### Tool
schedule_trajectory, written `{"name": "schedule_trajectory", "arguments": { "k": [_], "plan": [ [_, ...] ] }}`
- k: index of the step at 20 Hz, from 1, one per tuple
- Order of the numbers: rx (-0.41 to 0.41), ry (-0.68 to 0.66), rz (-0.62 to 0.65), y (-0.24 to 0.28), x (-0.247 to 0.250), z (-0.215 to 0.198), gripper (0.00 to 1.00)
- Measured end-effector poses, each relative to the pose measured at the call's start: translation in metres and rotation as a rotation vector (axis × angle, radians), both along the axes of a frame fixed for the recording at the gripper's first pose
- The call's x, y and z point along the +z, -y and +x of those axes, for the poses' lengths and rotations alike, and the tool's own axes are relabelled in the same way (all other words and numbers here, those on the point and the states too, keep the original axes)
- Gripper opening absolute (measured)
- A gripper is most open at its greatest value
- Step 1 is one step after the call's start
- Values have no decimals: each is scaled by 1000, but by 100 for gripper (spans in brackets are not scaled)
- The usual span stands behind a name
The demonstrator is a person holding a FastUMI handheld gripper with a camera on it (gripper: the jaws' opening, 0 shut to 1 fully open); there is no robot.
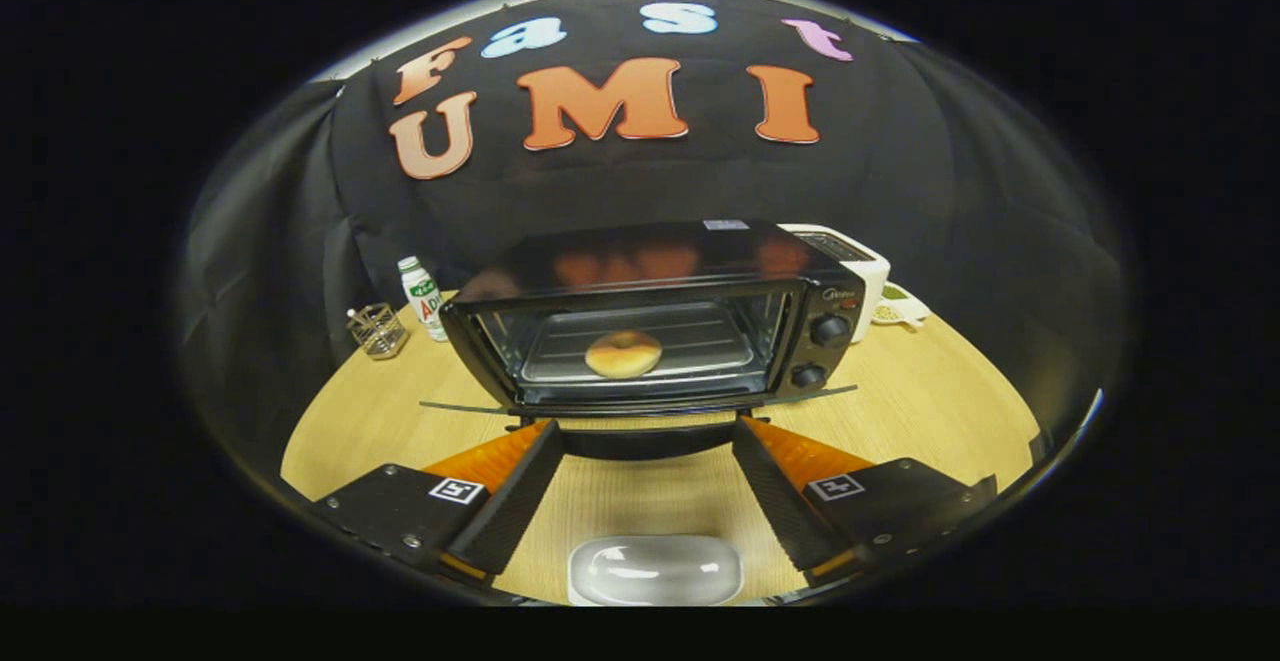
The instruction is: Open the toaster oven, put the food inside, and close the toaster oven door.
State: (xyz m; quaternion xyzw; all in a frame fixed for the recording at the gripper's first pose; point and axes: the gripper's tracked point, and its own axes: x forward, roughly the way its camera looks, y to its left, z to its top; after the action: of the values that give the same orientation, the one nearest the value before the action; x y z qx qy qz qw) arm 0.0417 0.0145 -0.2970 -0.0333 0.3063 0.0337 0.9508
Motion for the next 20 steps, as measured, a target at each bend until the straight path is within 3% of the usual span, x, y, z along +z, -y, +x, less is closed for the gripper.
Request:
{"name": "schedule_trajectory", "arguments": {
  "k": [9, 20],
  "plan": [
    [-20, 69, 48, -14, 19, 47, 100],
    [-13, 135, -1, -12, 76, 64, 99]
  ]
}}
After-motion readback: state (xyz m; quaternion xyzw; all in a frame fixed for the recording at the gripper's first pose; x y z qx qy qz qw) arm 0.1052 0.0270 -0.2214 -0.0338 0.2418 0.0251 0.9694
